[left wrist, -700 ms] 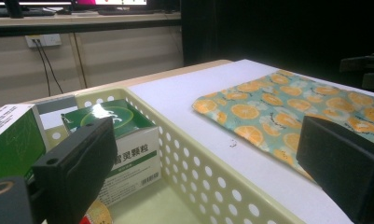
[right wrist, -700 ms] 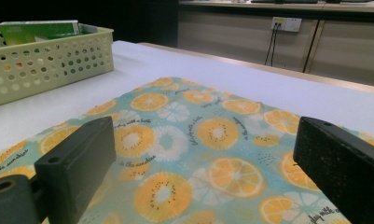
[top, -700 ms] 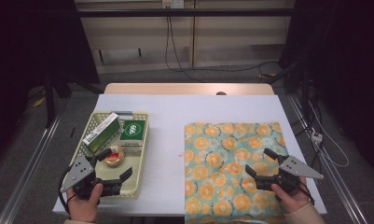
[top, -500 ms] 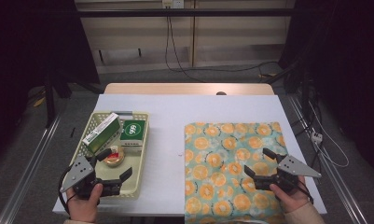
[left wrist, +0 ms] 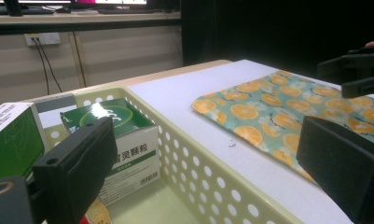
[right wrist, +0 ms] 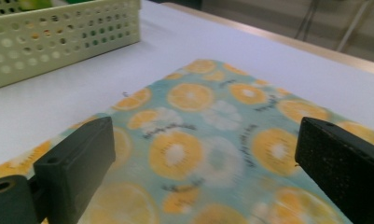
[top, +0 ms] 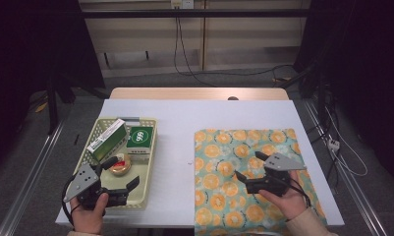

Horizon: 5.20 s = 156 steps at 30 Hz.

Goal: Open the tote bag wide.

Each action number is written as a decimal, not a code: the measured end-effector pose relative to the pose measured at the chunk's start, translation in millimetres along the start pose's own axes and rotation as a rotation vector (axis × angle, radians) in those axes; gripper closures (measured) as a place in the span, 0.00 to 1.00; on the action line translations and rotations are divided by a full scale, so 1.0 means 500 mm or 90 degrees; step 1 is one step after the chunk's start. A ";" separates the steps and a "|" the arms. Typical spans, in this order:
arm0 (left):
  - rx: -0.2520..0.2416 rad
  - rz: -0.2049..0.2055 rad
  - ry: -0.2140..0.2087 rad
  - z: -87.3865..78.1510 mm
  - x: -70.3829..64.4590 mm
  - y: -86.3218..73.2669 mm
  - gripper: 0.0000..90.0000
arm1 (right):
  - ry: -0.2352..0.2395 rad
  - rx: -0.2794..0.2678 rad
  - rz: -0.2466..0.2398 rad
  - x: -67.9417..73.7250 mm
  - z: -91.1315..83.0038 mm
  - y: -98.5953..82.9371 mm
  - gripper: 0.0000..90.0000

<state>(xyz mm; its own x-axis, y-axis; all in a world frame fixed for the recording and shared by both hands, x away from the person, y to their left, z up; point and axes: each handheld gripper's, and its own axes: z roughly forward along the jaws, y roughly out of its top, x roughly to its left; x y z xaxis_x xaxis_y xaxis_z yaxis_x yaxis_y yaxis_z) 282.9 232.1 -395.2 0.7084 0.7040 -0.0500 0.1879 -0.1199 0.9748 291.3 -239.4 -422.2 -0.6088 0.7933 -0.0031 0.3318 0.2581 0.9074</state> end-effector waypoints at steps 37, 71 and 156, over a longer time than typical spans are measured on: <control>-0.006 0.001 -0.004 -0.003 0.004 0.006 0.05 | 0.110 0.205 -0.048 0.153 0.241 0.023 0.28; -0.002 -0.002 0.007 -0.022 0.006 -0.001 0.05 | 0.120 0.219 -0.052 0.107 0.236 0.033 1.00; 0.021 0.015 0.000 -0.003 -0.010 0.003 0.05 | 0.239 0.213 -0.057 0.019 0.077 -0.029 1.00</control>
<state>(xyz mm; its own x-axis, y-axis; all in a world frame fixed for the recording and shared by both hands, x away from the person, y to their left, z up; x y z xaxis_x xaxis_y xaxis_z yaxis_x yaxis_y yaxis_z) 278.5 229.7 -393.4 0.7130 0.7006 -0.0265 0.1927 -0.1595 0.9682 308.5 -214.2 -451.4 -0.8415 0.5238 0.1325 0.4421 0.5265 0.7262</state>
